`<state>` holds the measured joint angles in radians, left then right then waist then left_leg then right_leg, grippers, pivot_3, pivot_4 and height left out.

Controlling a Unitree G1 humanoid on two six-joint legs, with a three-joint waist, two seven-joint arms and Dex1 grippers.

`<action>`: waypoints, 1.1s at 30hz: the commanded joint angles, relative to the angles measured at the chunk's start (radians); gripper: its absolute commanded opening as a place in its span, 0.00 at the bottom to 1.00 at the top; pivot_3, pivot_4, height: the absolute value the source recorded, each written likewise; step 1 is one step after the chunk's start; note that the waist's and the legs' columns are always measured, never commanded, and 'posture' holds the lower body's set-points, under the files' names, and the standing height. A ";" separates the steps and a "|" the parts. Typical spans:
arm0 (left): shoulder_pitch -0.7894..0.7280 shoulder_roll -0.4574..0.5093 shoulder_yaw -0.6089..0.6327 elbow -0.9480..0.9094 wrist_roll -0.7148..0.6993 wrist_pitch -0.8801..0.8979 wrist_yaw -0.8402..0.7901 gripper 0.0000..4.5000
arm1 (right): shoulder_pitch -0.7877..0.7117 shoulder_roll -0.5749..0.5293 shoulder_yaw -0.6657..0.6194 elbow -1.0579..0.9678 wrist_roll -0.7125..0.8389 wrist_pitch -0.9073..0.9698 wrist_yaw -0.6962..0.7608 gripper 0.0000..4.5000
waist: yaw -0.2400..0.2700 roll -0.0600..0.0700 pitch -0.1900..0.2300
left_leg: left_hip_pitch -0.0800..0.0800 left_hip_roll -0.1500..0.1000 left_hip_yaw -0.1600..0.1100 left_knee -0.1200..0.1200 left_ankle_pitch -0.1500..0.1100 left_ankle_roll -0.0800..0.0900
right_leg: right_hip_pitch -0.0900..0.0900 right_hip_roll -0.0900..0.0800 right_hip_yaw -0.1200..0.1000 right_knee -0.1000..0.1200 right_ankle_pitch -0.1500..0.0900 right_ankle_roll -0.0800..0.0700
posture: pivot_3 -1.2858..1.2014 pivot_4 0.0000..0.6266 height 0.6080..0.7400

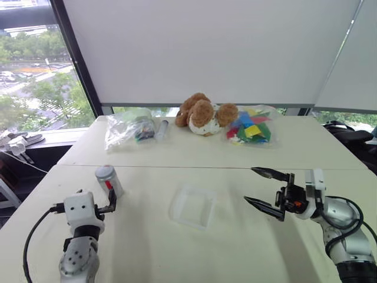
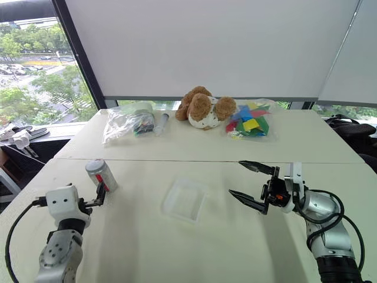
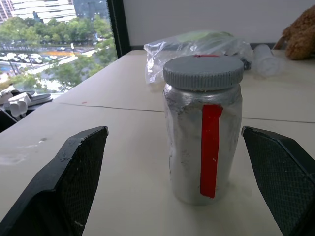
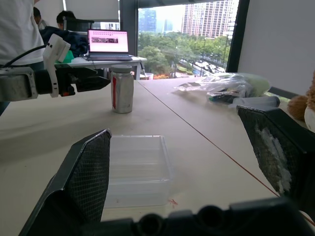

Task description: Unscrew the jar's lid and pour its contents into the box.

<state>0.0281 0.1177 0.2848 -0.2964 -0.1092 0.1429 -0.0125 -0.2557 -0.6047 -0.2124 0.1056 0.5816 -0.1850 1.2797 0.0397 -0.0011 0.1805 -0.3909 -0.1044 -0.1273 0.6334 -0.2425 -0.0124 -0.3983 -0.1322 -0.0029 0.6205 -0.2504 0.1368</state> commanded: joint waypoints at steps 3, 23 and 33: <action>-0.088 0.033 -0.019 0.083 -0.006 0.002 -0.024 1.00 | 0.004 0.001 -0.020 -0.030 0.011 -0.015 -0.001 0.99 | -0.001 0.000 0.000 | 0.000 0.000 0.000 0.000 0.000 0.000 | 0.000 0.000 0.000 0.000 0.000 0.000 | 0.52 0.24 1.00; -0.233 0.080 -0.015 0.314 -0.002 -0.086 -0.011 0.61 | 0.005 -0.009 -0.038 -0.004 0.004 -0.037 -0.018 1.00 | -0.002 0.000 0.000 | 0.000 0.000 0.000 -0.001 0.000 0.000 | -0.001 0.000 0.000 0.000 0.001 0.001 | 0.52 0.24 1.00; -0.221 0.331 0.088 0.157 -0.389 -0.057 -0.498 0.47 | 0.039 -0.035 -0.027 -0.181 0.049 0.089 -0.103 1.00 | -0.007 -0.001 0.000 | -0.002 0.001 0.000 -0.001 0.000 -0.001 | -0.005 0.000 0.000 0.003 0.001 0.001 | 0.52 0.24 1.00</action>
<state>-0.1721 0.4041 0.3319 -0.0394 -0.3944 0.0649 -0.3975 -0.2100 -0.6159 -0.2242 0.0183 0.5940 -0.1386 1.2032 0.0322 -0.0019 0.1809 -0.3937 -0.1035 -0.1273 0.6324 -0.2421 -0.0135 -0.4056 -0.1322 -0.0024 0.6268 -0.2498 0.1376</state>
